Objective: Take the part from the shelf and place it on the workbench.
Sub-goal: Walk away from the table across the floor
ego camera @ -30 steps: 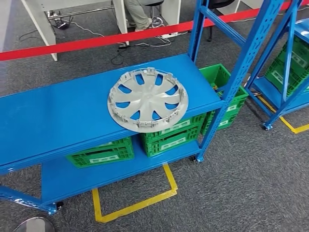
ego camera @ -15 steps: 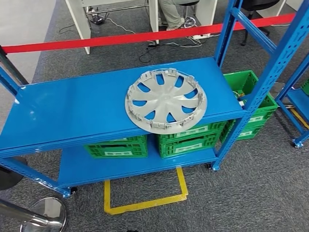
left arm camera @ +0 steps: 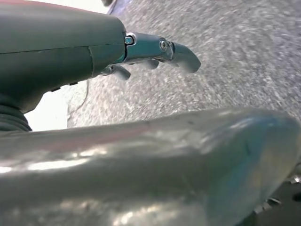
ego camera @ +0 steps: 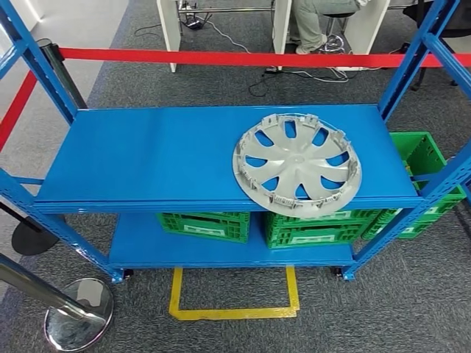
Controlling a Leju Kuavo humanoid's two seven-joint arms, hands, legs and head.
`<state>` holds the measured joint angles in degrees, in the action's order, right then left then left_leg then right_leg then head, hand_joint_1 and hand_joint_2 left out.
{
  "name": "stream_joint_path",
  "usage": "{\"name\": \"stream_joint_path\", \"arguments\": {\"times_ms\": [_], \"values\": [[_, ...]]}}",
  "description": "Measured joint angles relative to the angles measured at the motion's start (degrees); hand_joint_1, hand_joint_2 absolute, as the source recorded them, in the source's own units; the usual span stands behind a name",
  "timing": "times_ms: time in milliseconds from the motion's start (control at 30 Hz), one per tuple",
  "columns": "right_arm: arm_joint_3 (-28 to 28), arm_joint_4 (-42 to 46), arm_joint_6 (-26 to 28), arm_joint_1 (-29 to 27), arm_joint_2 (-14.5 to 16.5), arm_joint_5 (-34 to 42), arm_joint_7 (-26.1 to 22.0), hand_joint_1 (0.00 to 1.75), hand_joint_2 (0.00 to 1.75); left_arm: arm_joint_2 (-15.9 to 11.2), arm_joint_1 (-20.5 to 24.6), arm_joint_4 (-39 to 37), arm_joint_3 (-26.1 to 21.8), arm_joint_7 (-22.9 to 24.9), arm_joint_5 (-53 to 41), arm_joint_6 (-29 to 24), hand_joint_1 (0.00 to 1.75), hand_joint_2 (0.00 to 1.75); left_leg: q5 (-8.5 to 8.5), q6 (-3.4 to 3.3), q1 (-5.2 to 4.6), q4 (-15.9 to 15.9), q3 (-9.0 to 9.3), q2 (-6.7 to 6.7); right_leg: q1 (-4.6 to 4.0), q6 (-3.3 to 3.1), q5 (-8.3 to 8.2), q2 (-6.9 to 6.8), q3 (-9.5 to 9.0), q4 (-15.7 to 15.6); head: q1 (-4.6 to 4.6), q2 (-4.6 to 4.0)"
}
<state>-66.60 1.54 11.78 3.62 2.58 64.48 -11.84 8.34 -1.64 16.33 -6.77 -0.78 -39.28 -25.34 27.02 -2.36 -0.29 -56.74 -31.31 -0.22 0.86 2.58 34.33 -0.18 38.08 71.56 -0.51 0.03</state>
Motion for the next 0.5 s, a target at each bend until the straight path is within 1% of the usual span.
{"name": "stream_joint_path", "arguments": {"times_ms": [33, 67, 100, 133, 167, 200, 267, 300, 333, 400, 467, 500], "values": [[0.03, -0.12, 0.0, 0.02, 0.0, 0.19, 0.03, 0.0, 0.0, 0.01, -0.05, 0.0, -0.09, -0.07, 0.12, -0.05, 0.0, 0.87, 0.22, 0.26, 0.08, -0.07, 0.26, -0.23, 0.15, 0.14, -2.52, 0.0, -1.43, -3.76, 0.02, -0.01], [0.06, -0.22, -0.02, 0.09, 0.02, 0.34, 0.04, 0.0, 0.0, 0.0, -0.08, 0.0, -0.18, -0.15, 0.18, -0.07, 0.0, 1.31, 0.5, 0.62, 0.02, -0.25, 0.41, -0.4, 0.28, 0.3, -4.32, 0.08, -3.06, -7.55, 0.09, -0.01], [0.09, -0.3, -0.07, 0.19, 0.07, 0.47, 0.03, 0.0, 0.0, 0.0, -0.06, 0.0, -0.27, -0.24, 0.24, -0.09, 0.0, 1.75, 0.8, 0.94, -0.07, -0.53, 0.44, -0.55, 0.4, 0.14, -5.46, 0.23, -4.49, -10.56, 0.15, -0.01], [0.12, -0.34, -0.13, 0.26, 0.13, 0.59, 0.03, 0.0, 0.0, -0.02, -0.02, 0.0, -0.37, -0.31, 0.3, -0.13, 0.0, 1.75, 1.06, 1.13, -0.21, -0.81, 0.4, -0.64, 0.51, -0.06, -5.85, 0.35, -5.34, -12.24, 0.18, -0.01], [0.14, -0.37, -0.19, 0.31, 0.2, 0.71, 0.02, 0.0, 0.44, -0.04, 0.0, 0.0, -0.45, -0.37, 0.39, -0.17, 0.0, 1.75, 1.17, 0.97, -0.37, -1.02, 0.3, -0.7, 0.54, -0.31, -5.7, 0.46, -5.66, -12.74, 0.16, -0.01], [0.16, -0.39, -0.27, 0.32, 0.27, 0.83, 0.02, 0.0, 0.87, -0.06, 0.0, 0.0, -0.52, -0.39, 0.49, -0.2, 0.0, 1.75, 1.18, 0.5, -0.41, -1.13, 0.26, -0.73, 0.56, -0.61, -5.78, 0.51, -5.8, -12.87, 0.09, -0.01], [0.68, -0.4, -0.72, 0.18, 0.32, 0.84, 0.07, 0.0, 1.75, -0.15, -0.06, 0.0, -0.7, -0.4, 0.87, -0.2, 0.0, 1.75, 1.05, -0.75, -0.45, -1.08, 0.32, -0.72, 0.47, -0.7, -5.8, 0.5, -5.82, -12.89, 0.01, -0.01], [1.36, -0.35, -1.08, 0.06, 0.33, 0.46, 0.18, 0.0, 1.75, -0.23, -0.09, 0.0, -0.78, -0.4, 1.27, -0.07, 0.0, 1.75, 1.05, -1.17, -0.45, -1.04, 0.37, -0.73, 0.38, -0.79, -5.75, 0.52, -5.85, -12.89, 0.02, -0.01], [2.37, -0.26, -1.48, -0.09, 0.33, -0.3, 0.35, 0.0, 1.75, -0.32, -0.15, 0.0, -0.83, -0.4, 1.84, 0.19, 0.0, 1.75, 1.04, -1.42, -0.44, -0.99, 0.41, -0.73, 0.3, -0.93, -5.68, 0.52, -5.89, -12.89, 0.03, -0.01], [4.76, 0.11, -2.12, -0.47, 0.33, -2.61, 0.8, 0.0, 1.75, -0.53, -0.28, 0.0, -0.84, -0.39, 3.32, 1.07, 0.0, 1.75, 1.05, -1.58, -0.42, -0.83, 0.52, -0.73, 0.18, -1.24, -5.53, 0.51, -5.96, -12.89, 0.04, -0.01], [7.18, 0.65, -2.61, -0.89, 0.33, -5.3, 1.28, 0.0, 0.87, -0.75, -0.47, 0.0, -0.84, -0.37, 4.9, 2.11, 0.0, 0.87, 1.04, -1.49, -0.4, -0.68, 0.61, -0.73, 0.1, -1.48, -5.43, 0.5, -6.01, -12.88, 0.04, -0.01], [8.42, 0.94, -2.84, -1.11, 0.33, -6.67, 1.51, 0.0, 0.44, -0.85, -0.58, 0.01, -0.84, -0.35, 5.69, 2.64, 0.0, 0.44, 1.04, -1.33, -0.38, -0.64, 0.64, -0.73, 0.07, -1.55, -5.41, 0.5, -6.02, -12.87, 0.03, -0.01]]}}
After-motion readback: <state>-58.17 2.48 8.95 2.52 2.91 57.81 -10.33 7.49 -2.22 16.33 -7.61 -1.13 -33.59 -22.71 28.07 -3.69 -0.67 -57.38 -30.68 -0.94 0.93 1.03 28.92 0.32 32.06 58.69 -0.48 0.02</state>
